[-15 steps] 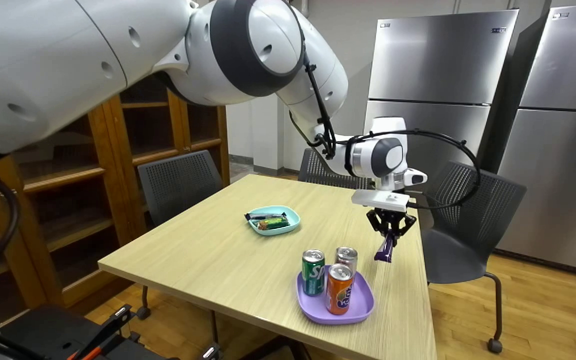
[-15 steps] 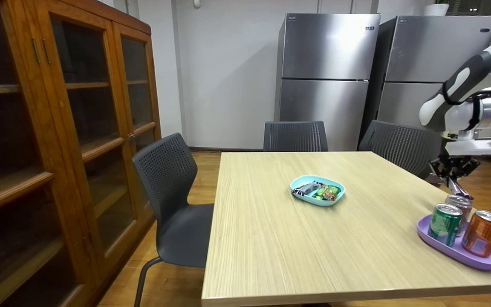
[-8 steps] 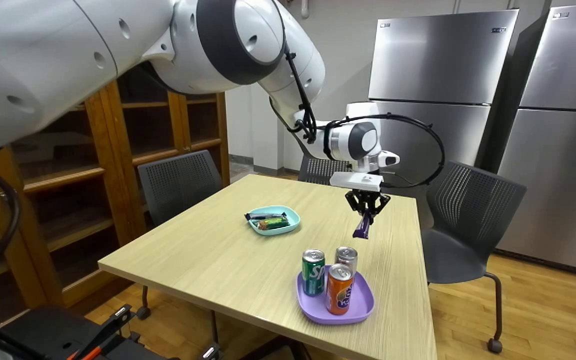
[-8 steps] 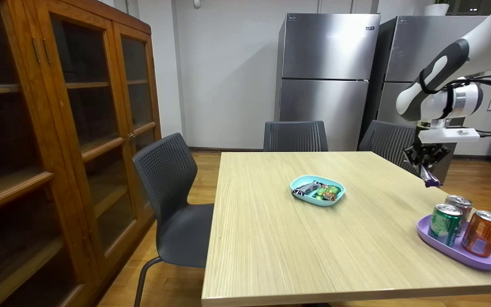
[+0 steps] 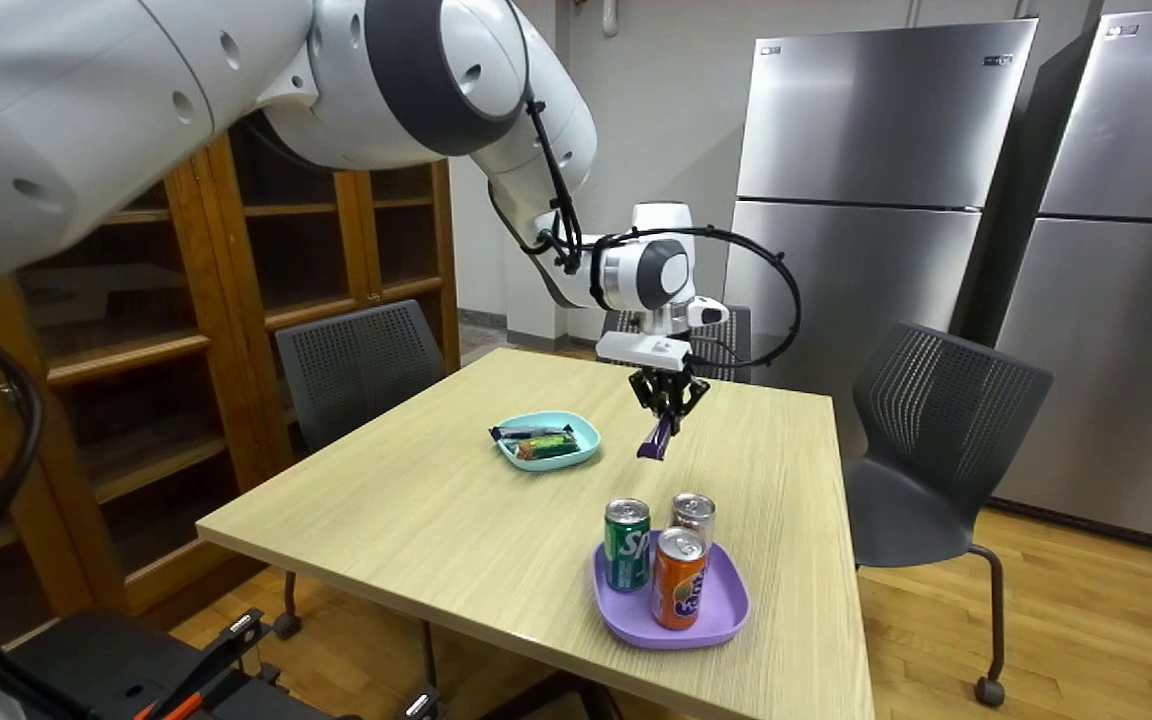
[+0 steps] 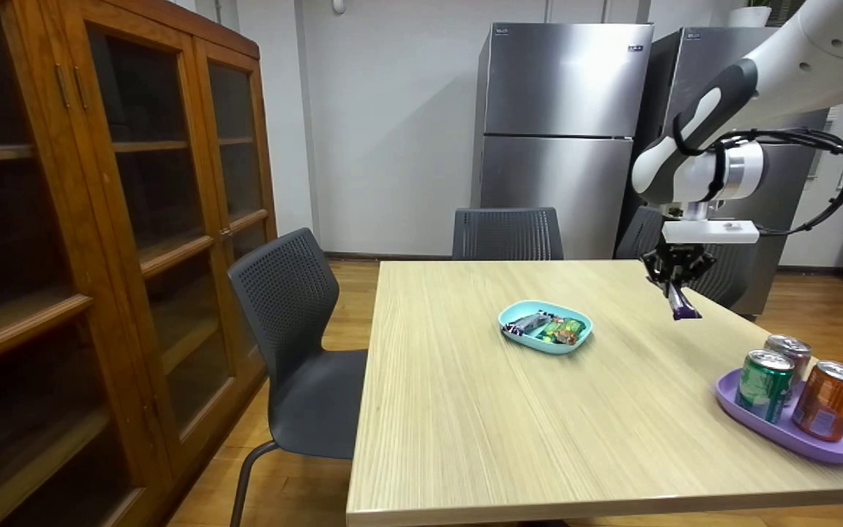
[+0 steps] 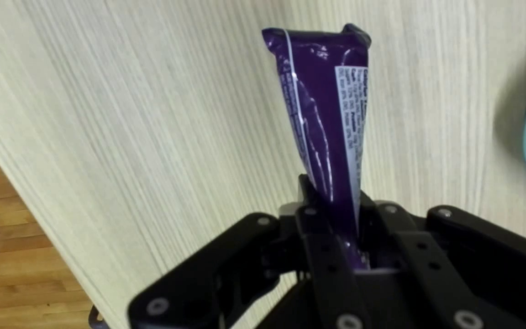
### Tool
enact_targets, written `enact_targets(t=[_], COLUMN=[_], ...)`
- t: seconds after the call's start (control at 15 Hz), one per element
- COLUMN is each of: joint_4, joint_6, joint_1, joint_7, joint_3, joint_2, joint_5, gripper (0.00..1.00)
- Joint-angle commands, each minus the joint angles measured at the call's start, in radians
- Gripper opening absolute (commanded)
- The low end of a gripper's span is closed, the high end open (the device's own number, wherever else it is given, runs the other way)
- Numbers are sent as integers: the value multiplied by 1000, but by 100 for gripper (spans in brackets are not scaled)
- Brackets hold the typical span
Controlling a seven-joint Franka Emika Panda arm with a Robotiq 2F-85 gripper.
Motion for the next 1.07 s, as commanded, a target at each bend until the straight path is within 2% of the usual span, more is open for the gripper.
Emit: enact_targets(t=[0.0, 0.4, 1.0], joint_4=[-94, -131, -85], joint_6=[-24, -28, -54], joint_1=[33, 95, 169], joint_7=[51, 92, 155], joint_3=[24, 58, 104], joint_2=[-80, -102, -65], joint_5=[8, 9, 36], gripper=[4, 4, 4])
